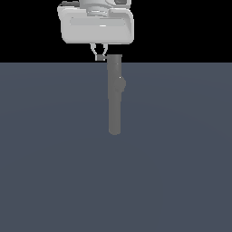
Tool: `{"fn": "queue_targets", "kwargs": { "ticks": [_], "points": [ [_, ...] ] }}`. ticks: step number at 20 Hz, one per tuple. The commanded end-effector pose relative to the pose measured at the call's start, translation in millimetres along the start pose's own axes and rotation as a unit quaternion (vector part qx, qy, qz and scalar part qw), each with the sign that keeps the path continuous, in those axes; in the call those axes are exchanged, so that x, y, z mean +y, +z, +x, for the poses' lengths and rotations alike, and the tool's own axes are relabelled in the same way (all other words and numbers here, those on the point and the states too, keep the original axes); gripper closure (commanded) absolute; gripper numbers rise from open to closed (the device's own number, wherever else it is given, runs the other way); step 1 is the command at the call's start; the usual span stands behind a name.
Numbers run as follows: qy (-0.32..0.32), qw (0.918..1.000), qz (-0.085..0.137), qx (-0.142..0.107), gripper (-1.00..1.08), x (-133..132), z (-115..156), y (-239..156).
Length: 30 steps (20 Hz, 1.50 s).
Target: Turn on the faucet by rotating a designated handle.
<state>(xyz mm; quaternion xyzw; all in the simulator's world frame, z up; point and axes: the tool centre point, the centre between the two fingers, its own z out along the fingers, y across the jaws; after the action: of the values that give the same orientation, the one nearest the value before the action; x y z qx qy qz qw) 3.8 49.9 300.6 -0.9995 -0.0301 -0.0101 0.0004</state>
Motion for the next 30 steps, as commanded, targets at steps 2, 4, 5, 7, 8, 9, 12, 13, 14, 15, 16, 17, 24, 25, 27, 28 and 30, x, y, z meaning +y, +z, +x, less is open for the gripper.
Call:
{"fn": "queue_targets", "kwargs": {
  "ticks": [2, 4, 5, 7, 8, 9, 12, 13, 14, 15, 16, 17, 24, 25, 27, 28, 30],
  "points": [
    [0.001, 1.0, 0.0, -0.009, 1.08, 4.8, -20.0, -0.6],
    [0.001, 1.0, 0.0, -0.01, 1.08, 7.3, -26.4, -0.6],
    [0.001, 1.0, 0.0, -0.01, 1.08, 7.3, -26.4, -0.6],
    [-0.001, 1.0, 0.0, -0.005, 1.08, 9.3, -19.6, 0.7],
    [-0.001, 1.0, 0.0, -0.006, 1.08, 14.4, -21.8, 0.7],
    [-0.001, 1.0, 0.0, -0.006, 1.08, 19.5, -24.2, 0.4],
    [0.0, 1.0, 0.0, -0.008, 1.08, 35.0, -31.4, -0.2],
    [0.0, 1.0, 0.0, -0.008, 1.08, 40.3, -33.8, -0.4],
    [0.0, 1.0, 0.0, -0.009, 1.08, 45.6, -36.3, -0.6],
    [0.001, 1.0, 0.0, -0.01, 1.08, 51.1, -38.7, -0.8],
    [0.001, 0.9999, 0.0, -0.01, 1.08, 55.7, -40.8, -1.0],
    [0.001, 0.9999, 0.0, -0.01, 1.08, 55.7, -40.8, -1.0],
    [-0.008, 0.9999, 0.001, -0.008, 1.08, 67.0, -22.6, 0.1],
    [-0.006, 0.9999, 0.001, -0.009, 1.08, 73.1, -21.1, 0.0],
    [-0.003, 1.0, 0.0, -0.009, 1.08, 85.0, -18.1, -0.2],
    [-0.001, 1.0, 0.0, -0.01, 1.08, 90.9, -16.7, -0.3],
    [0.001, 0.9999, 0.0, -0.01, 1.08, 96.7, -15.3, -0.4]
  ]
}}
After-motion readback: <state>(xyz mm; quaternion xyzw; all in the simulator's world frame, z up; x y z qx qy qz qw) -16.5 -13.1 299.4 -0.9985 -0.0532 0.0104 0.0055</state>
